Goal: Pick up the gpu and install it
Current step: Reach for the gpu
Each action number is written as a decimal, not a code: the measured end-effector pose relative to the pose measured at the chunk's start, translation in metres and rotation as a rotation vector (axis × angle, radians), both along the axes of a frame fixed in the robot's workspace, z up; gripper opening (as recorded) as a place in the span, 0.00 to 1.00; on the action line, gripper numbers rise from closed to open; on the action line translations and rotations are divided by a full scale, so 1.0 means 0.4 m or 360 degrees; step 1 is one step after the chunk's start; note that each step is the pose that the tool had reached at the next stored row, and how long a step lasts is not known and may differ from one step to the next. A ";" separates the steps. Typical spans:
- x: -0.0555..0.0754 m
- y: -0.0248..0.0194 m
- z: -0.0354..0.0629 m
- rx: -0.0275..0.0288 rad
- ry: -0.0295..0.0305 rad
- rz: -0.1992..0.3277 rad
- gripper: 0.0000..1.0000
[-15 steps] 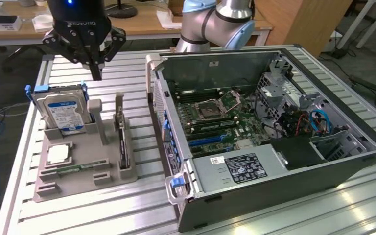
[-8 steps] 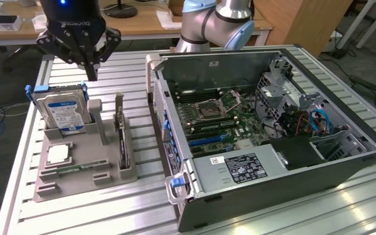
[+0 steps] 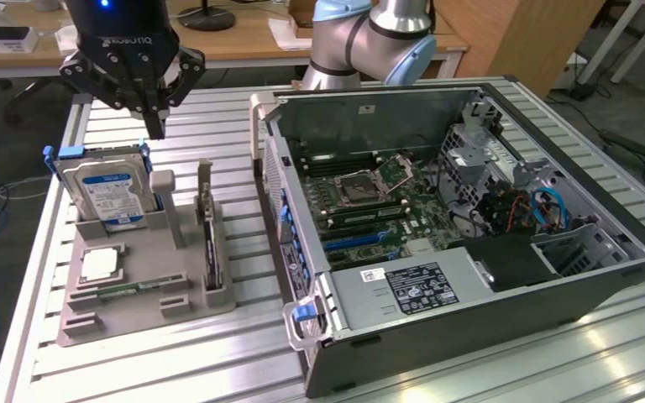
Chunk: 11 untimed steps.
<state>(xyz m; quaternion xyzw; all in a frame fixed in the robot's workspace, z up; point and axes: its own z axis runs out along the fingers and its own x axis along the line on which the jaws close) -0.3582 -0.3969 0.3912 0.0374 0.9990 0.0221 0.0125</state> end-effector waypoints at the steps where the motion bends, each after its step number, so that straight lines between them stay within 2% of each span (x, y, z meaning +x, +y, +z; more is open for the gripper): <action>1: 0.000 0.000 0.000 0.00000 0.00000 0.0000 0.10; 4: 0.000 -0.002 0.000 -0.00001 0.00000 0.0000 0.10; 11: 0.009 -0.020 -0.003 -0.00010 0.00001 0.0000 0.10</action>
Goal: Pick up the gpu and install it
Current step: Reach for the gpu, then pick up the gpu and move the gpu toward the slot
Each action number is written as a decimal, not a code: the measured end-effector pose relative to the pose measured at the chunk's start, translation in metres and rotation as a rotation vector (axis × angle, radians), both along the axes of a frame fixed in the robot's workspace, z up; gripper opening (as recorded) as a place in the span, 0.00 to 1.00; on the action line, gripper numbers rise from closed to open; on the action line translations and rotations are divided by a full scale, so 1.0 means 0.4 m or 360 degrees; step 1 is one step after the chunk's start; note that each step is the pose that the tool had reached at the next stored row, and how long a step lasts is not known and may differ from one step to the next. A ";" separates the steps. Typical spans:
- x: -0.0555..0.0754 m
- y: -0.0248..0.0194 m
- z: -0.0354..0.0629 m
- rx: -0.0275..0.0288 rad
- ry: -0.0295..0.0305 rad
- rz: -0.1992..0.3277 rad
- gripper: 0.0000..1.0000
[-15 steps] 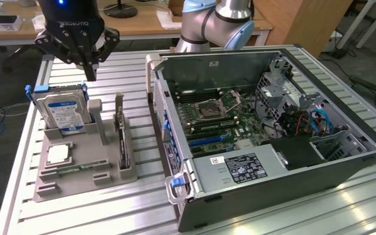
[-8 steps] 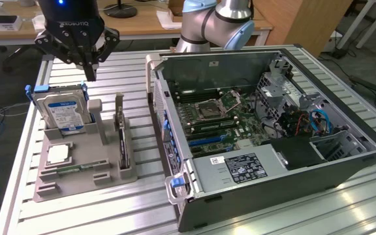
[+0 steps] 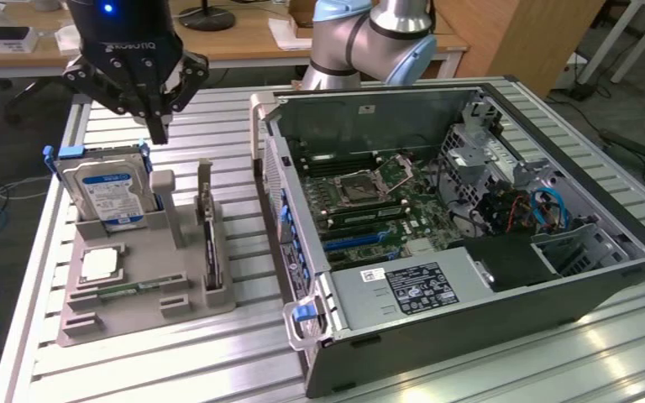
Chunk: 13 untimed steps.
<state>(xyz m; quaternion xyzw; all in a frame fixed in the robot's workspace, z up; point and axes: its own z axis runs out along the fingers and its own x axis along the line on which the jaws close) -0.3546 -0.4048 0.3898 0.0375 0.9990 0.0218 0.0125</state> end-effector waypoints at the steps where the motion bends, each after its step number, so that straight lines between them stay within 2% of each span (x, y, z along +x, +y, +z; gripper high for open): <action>1: 0.006 -0.002 -0.001 -0.00001 0.00003 0.0000 0.10; 7: 0.037 -0.007 -0.010 -0.00001 0.00018 0.0000 0.10; 13: 0.038 -0.008 -0.010 -0.00001 0.00019 0.0000 0.10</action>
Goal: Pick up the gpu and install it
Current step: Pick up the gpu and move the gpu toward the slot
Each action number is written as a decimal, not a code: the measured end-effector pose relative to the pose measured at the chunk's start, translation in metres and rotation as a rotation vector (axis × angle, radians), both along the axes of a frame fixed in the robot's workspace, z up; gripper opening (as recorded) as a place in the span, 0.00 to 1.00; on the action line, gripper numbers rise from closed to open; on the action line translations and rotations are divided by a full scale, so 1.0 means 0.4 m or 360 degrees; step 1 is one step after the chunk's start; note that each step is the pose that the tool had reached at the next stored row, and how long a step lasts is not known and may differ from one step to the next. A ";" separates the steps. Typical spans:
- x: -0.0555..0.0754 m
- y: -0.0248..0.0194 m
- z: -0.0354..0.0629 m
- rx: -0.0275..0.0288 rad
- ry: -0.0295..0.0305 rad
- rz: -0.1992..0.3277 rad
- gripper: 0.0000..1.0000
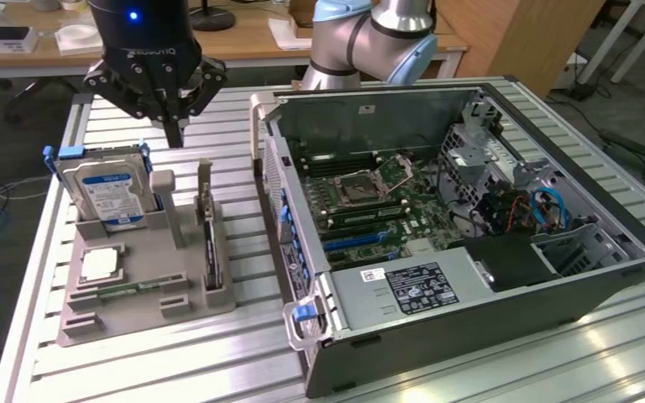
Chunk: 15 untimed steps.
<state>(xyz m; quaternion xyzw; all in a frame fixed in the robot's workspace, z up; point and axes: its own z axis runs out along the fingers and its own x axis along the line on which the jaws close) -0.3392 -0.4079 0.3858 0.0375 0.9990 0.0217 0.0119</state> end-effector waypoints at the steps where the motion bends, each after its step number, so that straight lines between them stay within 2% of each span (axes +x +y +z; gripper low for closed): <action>1: 0.000 0.000 0.000 0.00000 0.00000 0.0000 0.10; 10: 0.000 0.000 0.000 0.00001 -0.00001 0.0000 0.11; 12: 0.000 0.000 0.000 0.00001 -0.00001 0.0000 0.23; 13: 0.000 0.000 0.000 0.00000 0.00000 0.0000 0.23; 15: 0.000 0.000 0.000 0.00001 -0.00001 0.0000 0.35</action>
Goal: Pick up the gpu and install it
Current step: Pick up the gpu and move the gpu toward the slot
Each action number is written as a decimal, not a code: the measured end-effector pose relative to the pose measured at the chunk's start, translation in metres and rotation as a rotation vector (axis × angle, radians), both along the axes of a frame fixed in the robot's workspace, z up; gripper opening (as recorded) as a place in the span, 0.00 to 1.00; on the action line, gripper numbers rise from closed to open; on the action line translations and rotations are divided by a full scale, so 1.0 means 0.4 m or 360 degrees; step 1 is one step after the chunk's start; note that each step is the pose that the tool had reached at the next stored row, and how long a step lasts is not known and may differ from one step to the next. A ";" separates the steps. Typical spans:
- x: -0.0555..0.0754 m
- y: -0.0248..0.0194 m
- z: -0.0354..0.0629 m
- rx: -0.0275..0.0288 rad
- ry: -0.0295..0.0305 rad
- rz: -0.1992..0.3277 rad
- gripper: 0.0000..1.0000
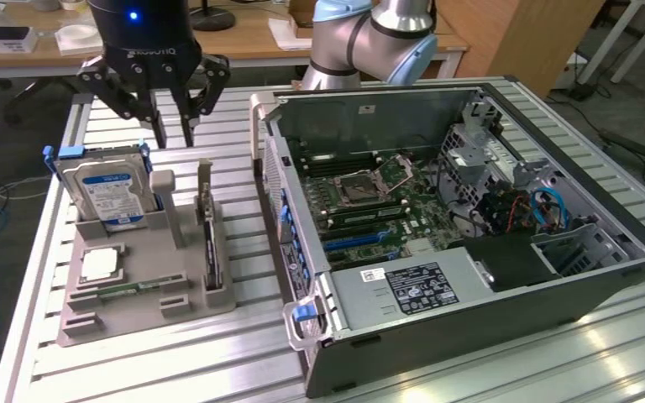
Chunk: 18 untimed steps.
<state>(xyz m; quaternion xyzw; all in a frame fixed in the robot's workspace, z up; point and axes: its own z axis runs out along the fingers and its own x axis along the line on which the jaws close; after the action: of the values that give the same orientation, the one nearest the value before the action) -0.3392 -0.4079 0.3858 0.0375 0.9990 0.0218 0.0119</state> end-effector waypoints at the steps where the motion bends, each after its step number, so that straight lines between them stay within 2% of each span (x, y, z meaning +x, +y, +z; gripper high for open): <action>1: 0.000 0.000 0.000 -0.00001 0.00001 0.0000 0.35; 2: 0.000 0.000 0.000 0.00000 0.00000 0.0000 0.35; 4: 0.000 0.000 0.000 0.00000 0.00001 0.0000 0.47; 10: 0.000 -0.004 -0.001 -0.00002 0.00021 0.0008 0.47; 18: 0.000 -0.024 -0.003 -0.00001 0.00054 0.0033 0.47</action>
<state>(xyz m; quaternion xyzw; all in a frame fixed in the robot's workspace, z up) -0.3392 -0.4176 0.3845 0.0271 0.9993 0.0218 0.0100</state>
